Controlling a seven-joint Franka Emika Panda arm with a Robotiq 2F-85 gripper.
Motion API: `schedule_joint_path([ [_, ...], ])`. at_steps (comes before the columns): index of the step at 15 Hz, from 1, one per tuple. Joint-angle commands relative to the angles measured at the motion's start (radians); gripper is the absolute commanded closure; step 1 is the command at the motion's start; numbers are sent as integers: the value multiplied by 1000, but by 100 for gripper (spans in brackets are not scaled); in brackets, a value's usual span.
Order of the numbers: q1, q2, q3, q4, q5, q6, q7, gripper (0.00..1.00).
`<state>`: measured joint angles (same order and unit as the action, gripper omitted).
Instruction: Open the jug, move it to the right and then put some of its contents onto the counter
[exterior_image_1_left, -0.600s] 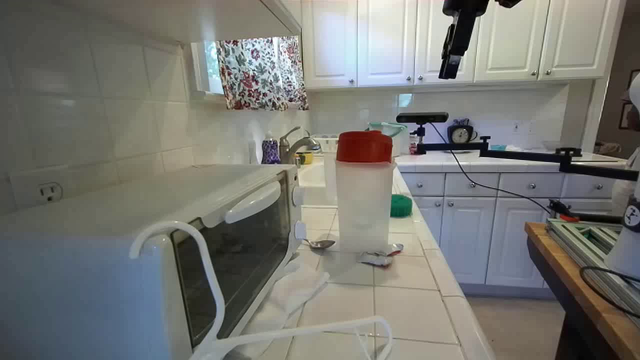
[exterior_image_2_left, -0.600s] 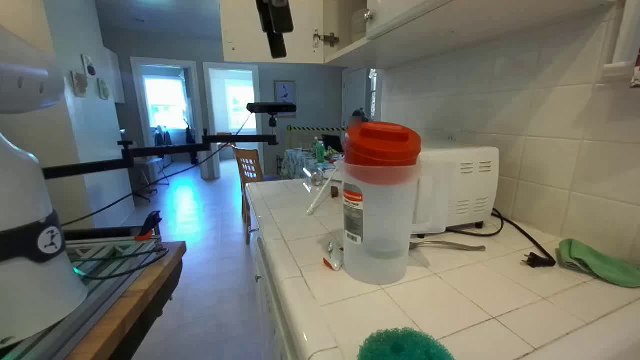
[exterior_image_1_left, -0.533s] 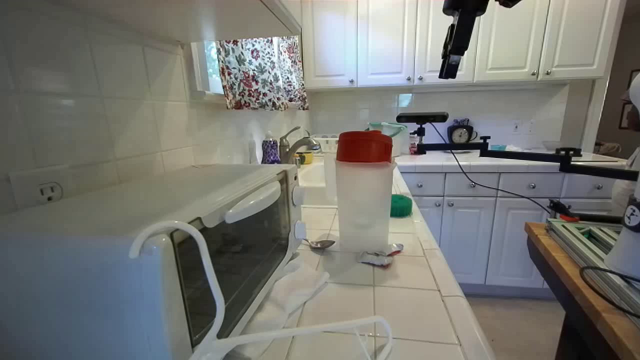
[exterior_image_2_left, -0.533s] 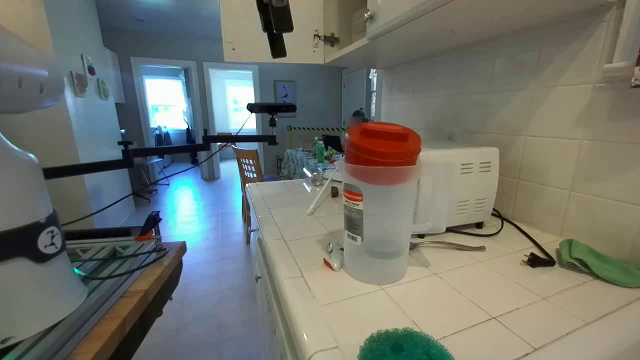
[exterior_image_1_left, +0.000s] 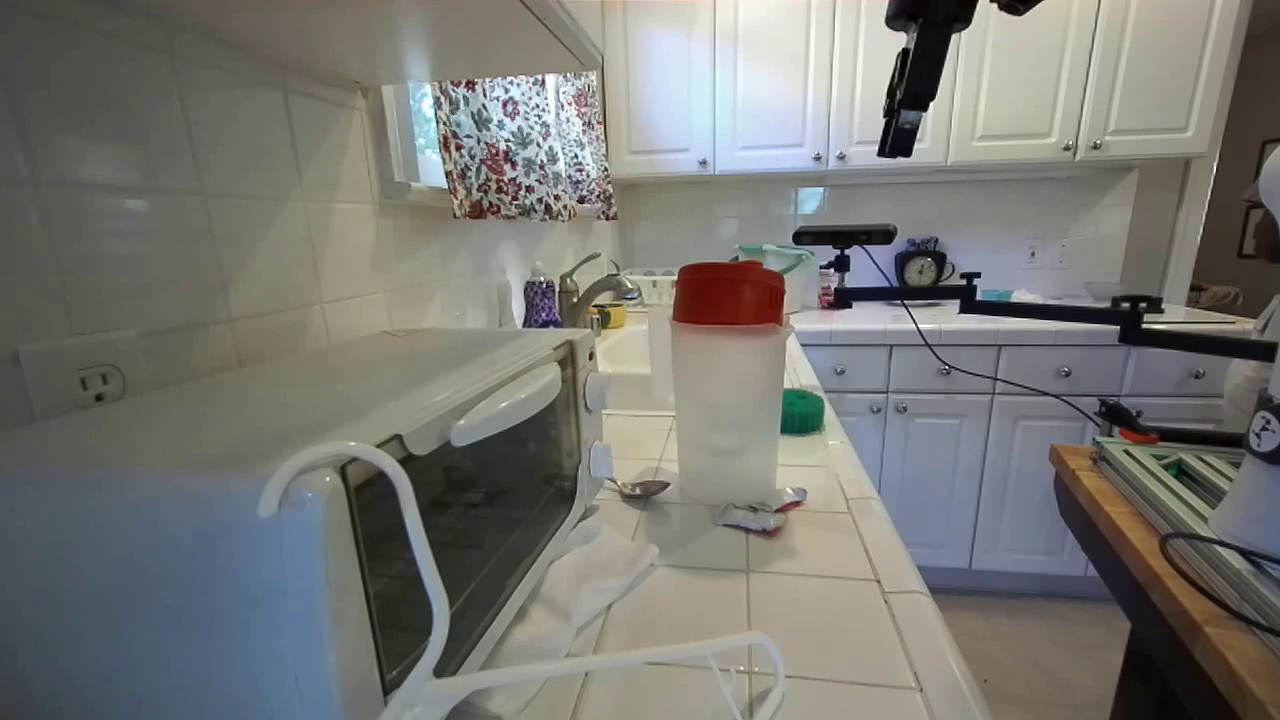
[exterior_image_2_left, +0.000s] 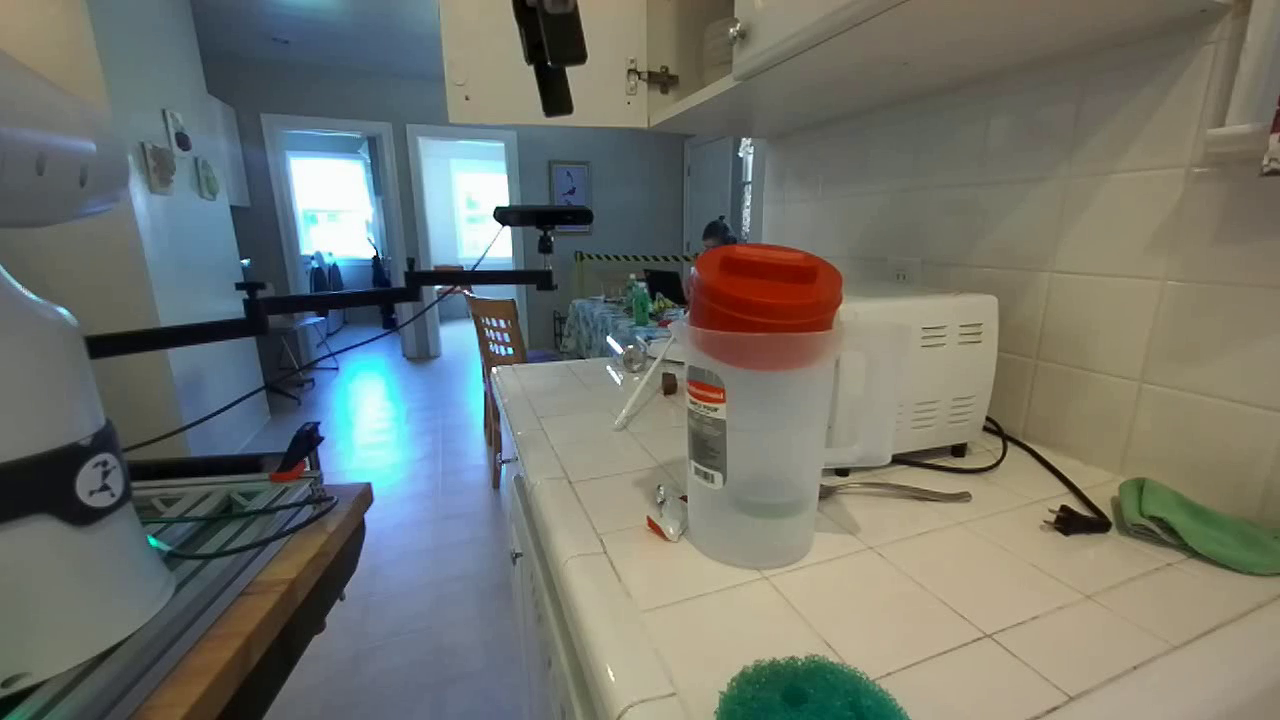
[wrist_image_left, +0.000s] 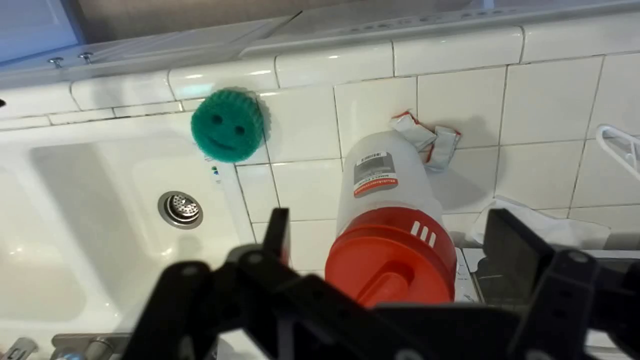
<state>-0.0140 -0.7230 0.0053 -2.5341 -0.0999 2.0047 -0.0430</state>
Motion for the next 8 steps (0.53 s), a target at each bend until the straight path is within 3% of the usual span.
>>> schedule_joint_path([
  [1, 4, 1, -3, 2, -2, -2, 2, 0],
  [4, -17, 71, -5, 68, 21, -50, 65, 0],
  [8, -16, 233, -54, 202, 68, -82, 43, 0],
])
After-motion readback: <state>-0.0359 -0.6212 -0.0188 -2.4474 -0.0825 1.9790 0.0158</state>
